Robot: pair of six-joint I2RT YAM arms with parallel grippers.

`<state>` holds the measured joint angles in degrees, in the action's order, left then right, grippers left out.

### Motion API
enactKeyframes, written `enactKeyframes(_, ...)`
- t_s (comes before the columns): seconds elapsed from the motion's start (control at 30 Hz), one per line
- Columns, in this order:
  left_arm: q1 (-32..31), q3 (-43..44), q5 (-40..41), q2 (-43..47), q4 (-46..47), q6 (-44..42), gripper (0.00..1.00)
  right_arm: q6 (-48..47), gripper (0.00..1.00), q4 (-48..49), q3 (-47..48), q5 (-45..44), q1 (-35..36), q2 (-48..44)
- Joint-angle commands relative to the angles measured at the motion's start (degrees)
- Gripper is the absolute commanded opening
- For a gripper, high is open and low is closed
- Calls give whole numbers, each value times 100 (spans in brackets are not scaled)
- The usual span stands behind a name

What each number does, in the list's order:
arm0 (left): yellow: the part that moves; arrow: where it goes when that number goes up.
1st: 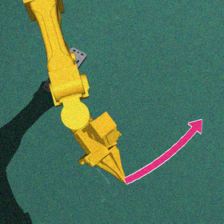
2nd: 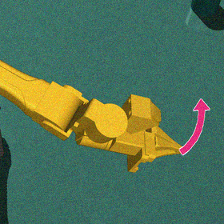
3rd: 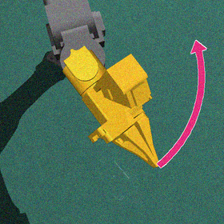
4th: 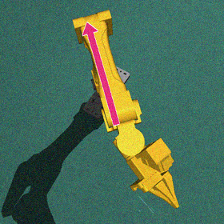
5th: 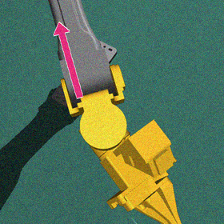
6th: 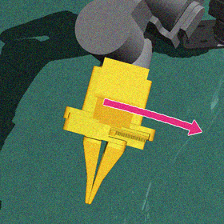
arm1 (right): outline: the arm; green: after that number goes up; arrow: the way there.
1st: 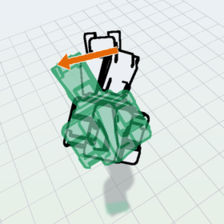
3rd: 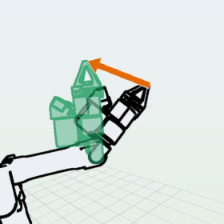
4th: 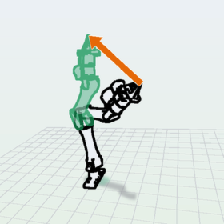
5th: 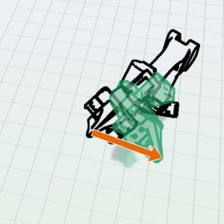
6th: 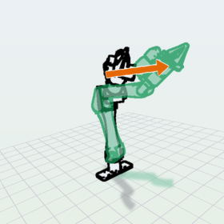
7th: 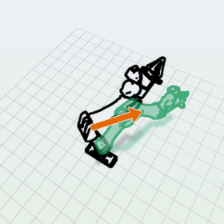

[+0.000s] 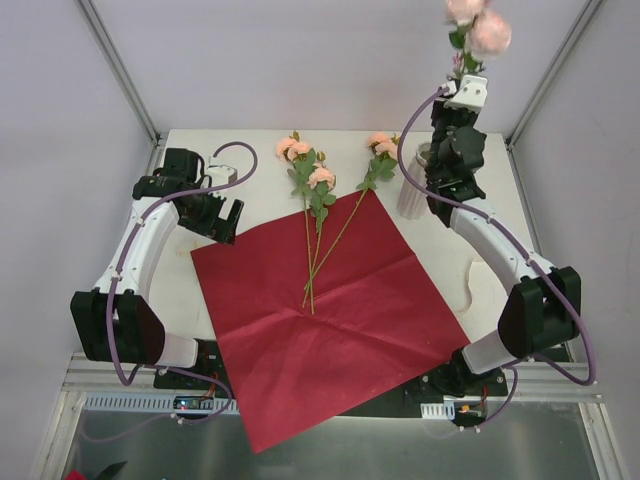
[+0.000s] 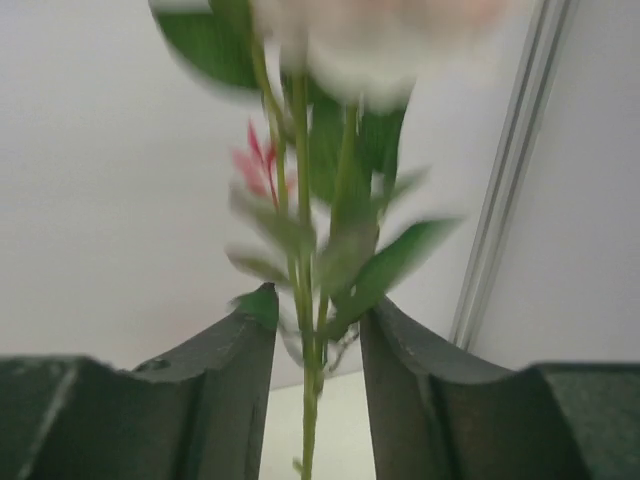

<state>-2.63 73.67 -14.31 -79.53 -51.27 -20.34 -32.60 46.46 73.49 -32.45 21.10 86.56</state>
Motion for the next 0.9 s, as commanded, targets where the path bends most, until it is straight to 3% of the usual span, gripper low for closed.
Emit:
enactKeyframes(0.0,-9,139,-19,130,-15,39,99,587,46,-153,-299,-605,-27,-403)
enactKeyframes(0.37,-9,104,-46,271,-15,65,99,1220,73,-1612,-784,-201,657,-1597)
enactKeyframes(0.5,-9,86,-46,262,-6,74,99,1756,78,-3041,-434,-199,1429,-1705)
enactKeyframes(0.57,-9,86,-46,245,-6,74,99,2098,78,-3841,215,-507,1685,-1363)
enactKeyframes(0.6,-9,95,-29,219,-15,83,99,2326,80,-4925,514,-787,1843,-1170)
enactKeyframes(0.63,-9,104,-20,201,-6,109,99,2833,81,-5432,787,-807,1906,-733)
enactKeyframes(0.7,-9,139,24,157,-15,118,99,2996,83,-6128,1289,-693,2116,-318)
enactKeyframes(0.8,-9,148,59,130,-15,118,99,3180,84,-6253,1413,-135,2258,351)
enactKeyframes(0.87,-9,148,77,122,-6,100,99,3573,80,-6376,1518,159,2258,834)
